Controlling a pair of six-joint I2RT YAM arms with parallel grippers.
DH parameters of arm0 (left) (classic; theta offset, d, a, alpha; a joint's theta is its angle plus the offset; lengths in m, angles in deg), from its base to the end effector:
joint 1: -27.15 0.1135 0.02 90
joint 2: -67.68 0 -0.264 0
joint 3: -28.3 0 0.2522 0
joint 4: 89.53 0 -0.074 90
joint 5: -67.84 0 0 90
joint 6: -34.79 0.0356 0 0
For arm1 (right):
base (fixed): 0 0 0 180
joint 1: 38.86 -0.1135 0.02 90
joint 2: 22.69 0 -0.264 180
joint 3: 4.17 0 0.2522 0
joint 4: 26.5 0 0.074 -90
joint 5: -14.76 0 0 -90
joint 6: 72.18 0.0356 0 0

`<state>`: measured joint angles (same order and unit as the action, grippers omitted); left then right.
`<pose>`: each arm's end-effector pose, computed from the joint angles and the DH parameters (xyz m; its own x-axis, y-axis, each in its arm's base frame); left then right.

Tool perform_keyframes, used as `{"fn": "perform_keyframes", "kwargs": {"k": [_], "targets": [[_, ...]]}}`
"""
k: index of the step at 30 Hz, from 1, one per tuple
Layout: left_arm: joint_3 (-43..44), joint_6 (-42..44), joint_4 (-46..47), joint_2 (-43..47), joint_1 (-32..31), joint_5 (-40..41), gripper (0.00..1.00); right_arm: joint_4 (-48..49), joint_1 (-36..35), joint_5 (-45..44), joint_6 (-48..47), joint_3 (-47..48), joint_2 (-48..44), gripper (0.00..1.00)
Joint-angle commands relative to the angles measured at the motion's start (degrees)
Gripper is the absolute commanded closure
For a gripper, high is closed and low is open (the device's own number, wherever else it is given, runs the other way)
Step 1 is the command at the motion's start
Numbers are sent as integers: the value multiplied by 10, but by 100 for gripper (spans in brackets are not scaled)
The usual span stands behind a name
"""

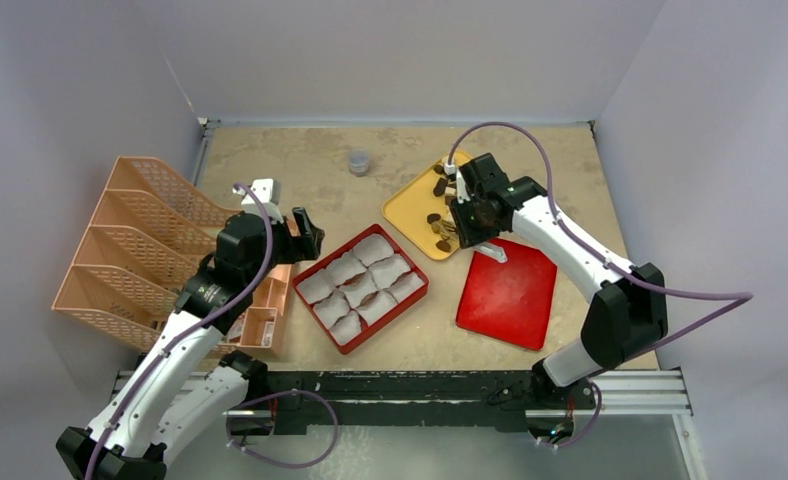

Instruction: Pack the chocolate

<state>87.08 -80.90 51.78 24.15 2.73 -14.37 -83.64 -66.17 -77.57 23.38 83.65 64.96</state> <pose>0.1588 -0.0668 0.3182 -0.4549 -0.2652 -0.8502 0.1101 0.9306 -0.3491 0.2860 0.1460 0.2862 -0.7839 -0.2958 -0.5458 -0.3645 0.9310 0.0189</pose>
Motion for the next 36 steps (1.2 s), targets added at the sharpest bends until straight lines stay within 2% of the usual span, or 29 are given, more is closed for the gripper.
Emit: {"fn": "perform_keyframes", "kwargs": {"k": [1,9,23,29,36], "targets": [[3,13,16,9,3,8,20,2,1,-20,5,23,-29,100],[3,13,16,9,3,10,21,0,2,-26,6,37,-49,100],[9,13,5,20,3,47,21,8,-24,69,23,73,-89,100],[10,12,-1,36,3,79,21,39,-69,96,47,66,-80,100],[11,12,-2,48,3,104,21,52,-135,79,59,79,-31,100]]}}
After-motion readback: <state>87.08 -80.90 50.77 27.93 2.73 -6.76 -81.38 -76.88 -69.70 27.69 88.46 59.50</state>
